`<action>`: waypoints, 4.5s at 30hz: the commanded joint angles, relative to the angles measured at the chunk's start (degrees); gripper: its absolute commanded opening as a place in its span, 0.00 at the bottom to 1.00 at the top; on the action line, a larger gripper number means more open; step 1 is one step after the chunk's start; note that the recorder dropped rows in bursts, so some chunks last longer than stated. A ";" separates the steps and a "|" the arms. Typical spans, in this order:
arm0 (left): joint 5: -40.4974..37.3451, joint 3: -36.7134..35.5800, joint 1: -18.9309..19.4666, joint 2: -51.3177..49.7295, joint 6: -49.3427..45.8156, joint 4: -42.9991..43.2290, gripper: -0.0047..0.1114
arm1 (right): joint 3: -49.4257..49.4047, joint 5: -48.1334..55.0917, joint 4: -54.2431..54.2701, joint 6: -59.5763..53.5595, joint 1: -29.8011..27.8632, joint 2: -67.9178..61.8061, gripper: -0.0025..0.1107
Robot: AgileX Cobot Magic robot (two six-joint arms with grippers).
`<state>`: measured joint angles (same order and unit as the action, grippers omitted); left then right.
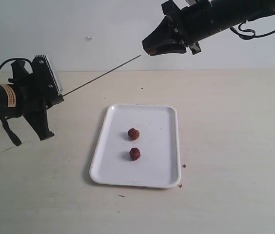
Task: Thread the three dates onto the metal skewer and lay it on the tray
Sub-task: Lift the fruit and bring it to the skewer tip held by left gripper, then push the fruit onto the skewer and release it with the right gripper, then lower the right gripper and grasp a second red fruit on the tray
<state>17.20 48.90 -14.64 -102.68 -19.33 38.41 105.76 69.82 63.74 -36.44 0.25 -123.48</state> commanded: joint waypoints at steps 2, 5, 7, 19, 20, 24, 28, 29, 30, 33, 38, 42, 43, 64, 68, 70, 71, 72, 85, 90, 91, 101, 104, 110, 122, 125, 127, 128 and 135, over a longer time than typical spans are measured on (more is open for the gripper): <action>2.25 -0.09 -0.03 0.19 0.22 -0.03 0.04 | 0.40 0.14 0.39 0.57 -0.22 0.77 0.27; 2.52 -0.09 -0.03 0.19 0.47 -0.03 0.04 | 0.40 0.14 0.23 0.57 0.46 0.77 0.27; 2.52 -0.09 -0.03 0.19 0.47 -0.03 0.04 | 0.40 0.14 0.15 0.57 0.80 0.77 0.27; 4.70 -0.09 -0.28 0.15 3.31 0.27 0.04 | 0.40 0.14 -0.13 0.46 2.42 0.66 0.27; 4.70 -0.09 -0.56 0.15 3.34 0.63 0.04 | 0.40 0.14 0.09 0.46 2.66 0.56 0.27; 5.29 -0.09 -1.48 0.15 5.02 3.79 0.04 | 0.40 0.14 0.58 0.21 3.24 0.20 0.27; 7.12 -0.09 -1.95 0.15 6.59 4.26 0.04 | 0.40 0.14 0.83 0.31 4.45 -1.24 0.27; 7.72 -0.09 -1.95 0.15 7.42 4.26 0.04 | 0.40 0.14 1.15 0.20 4.84 -1.37 0.27; 8.90 -0.09 -1.95 0.15 9.12 4.26 0.04 | 0.40 0.14 1.15 -0.70 5.77 -1.49 0.27; 9.28 -0.09 -1.95 0.15 9.67 4.26 0.04 | 0.40 0.14 1.29 -0.99 6.98 -1.58 0.27; 10.05 -0.09 -1.95 0.15 12.71 4.26 0.04 | 0.40 0.14 0.62 -0.99 8.38 -1.58 0.44; 11.60 -0.09 -1.95 0.15 15.70 4.26 0.04 | 0.40 0.14 -0.08 -0.99 8.38 -1.58 0.67; 11.97 -0.09 -1.95 0.15 16.89 4.26 0.04 | 0.40 0.14 -0.19 -0.99 8.38 -1.58 0.66; 0.38 2.73 -1.95 0.15 24.12 4.64 0.04 | 1.53 -0.65 -14.89 0.17 2.93 5.50 0.66; -3.80 3.33 -1.95 0.15 25.78 3.87 0.04 | 1.53 0.14 -25.68 0.60 3.17 6.49 0.66; -8.50 4.66 -1.95 0.15 29.05 3.87 0.04 | 1.53 0.14 -30.63 1.61 3.92 6.52 0.65; -11.64 5.54 -1.95 0.15 30.98 3.87 0.04 | 1.53 0.04 -32.38 2.11 4.65 6.52 0.64; -14.92 6.43 -2.06 0.15 32.75 3.87 0.04 | 1.53 0.04 -34.36 2.11 5.44 6.52 0.62; -40.00 11.89 -3.15 2.77 32.09 -3.77 0.04 | 1.53 -2.84 -58.55 14.84 23.72 -0.38 0.60; -45.99 13.85 -4.81 3.43 20.32 -15.78 0.04 | 1.53 -6.31 -61.31 17.28 26.64 -4.80 0.60; -46.10 14.15 -4.81 3.52 17.73 -18.81 0.04 | 1.53 -6.47 -61.90 17.63 26.74 -5.39 0.60; -46.27 14.57 -4.81 3.52 11.81 -23.84 0.04 | 1.53 0.14 -59.22 8.78 26.74 -6.36 0.60; -46.15 14.57 -4.81 3.52 11.81 -23.84 0.04 | 1.53 0.14 -56.81 10.65 26.93 -6.52 0.60; -46.38 14.57 -4.81 3.52 11.81 -23.84 0.04 | 1.53 0.14 -57.99 17.01 28.08 -8.28 0.59; -46.38 14.57 -4.81 3.52 11.81 -23.97 0.04 | 1.53 0.01 -62.13 21.70 29.02 -12.30 0.59; -46.38 14.57 -4.81 3.52 11.81 -23.97 0.04 | 1.53 -1.11 -59.95 22.26 29.02 -12.30 0.57; -46.27 14.57 -4.81 3.52 11.81 -23.96 0.04 | 1.53 -1.48 -59.08 23.36 29.02 -12.30 0.57; -46.16 14.57 -4.81 3.52 11.81 -23.96 0.04 | 1.53 -1.62 -58.78 23.81 29.02 -12.30 0.57; -46.16 14.57 -4.81 3.52 11.81 -23.96 0.04 | 1.53 -1.46 -58.65 26.27 29.02 -12.30 0.51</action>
<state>-29.25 63.14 -19.21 -99.61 -7.46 15.01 106.89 68.81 4.70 -10.96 29.25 -135.98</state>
